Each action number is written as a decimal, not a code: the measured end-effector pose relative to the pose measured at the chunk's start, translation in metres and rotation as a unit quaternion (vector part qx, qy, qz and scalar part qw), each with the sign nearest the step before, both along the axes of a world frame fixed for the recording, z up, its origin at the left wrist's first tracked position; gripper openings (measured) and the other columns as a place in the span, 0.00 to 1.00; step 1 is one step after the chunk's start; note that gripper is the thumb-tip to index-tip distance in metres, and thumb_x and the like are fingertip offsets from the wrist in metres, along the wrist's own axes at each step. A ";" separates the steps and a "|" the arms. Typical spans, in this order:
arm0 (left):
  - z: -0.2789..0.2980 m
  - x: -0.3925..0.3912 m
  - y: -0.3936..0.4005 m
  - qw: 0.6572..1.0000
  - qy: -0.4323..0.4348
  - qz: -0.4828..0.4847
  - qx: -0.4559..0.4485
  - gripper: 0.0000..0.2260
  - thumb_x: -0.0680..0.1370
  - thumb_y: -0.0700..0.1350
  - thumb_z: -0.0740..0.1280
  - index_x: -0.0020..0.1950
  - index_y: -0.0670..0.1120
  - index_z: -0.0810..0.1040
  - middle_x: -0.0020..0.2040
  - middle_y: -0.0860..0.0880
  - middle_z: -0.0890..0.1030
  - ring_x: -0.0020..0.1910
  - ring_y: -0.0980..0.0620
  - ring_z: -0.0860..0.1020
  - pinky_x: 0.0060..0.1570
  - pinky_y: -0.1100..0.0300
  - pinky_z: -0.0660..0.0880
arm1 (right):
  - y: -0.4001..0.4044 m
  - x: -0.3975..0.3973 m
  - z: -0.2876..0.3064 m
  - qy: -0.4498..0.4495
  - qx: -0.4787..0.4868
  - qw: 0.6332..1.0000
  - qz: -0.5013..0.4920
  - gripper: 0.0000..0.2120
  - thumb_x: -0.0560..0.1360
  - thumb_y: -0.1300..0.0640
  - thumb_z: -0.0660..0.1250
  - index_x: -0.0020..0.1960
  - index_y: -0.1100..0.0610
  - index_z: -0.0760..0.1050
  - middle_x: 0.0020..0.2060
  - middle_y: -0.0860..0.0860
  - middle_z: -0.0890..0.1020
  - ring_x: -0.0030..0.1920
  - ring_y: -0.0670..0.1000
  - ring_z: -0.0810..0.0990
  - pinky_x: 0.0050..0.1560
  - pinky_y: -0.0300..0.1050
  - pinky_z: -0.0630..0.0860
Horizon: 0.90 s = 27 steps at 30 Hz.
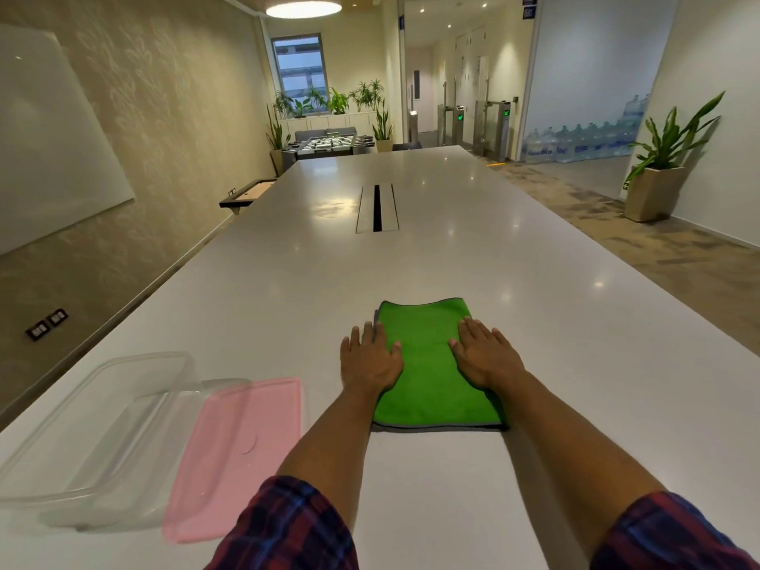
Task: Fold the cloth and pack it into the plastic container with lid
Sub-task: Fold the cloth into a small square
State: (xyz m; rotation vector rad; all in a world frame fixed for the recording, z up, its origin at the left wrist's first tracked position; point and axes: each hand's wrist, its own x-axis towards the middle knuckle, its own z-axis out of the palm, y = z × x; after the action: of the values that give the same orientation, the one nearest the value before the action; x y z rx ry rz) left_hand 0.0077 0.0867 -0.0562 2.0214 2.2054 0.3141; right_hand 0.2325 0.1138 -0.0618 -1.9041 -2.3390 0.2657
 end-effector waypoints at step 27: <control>0.023 0.018 -0.042 0.975 -0.114 -0.091 0.165 0.08 0.75 0.50 0.65 0.41 0.47 0.79 0.39 0.50 0.80 0.39 0.48 0.78 0.37 0.56 0.73 | -0.067 -0.007 0.056 -0.048 0.063 0.902 0.425 0.15 0.71 0.52 0.65 0.52 0.61 0.74 0.43 0.56 0.80 0.38 0.60 0.78 0.36 0.49 0.74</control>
State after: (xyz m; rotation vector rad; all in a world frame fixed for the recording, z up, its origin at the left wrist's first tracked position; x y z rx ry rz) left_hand 0.0261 0.0445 -0.0336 2.1953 1.9142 0.8925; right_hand 0.2255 0.0468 -0.0056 -0.7423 -3.0167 0.0758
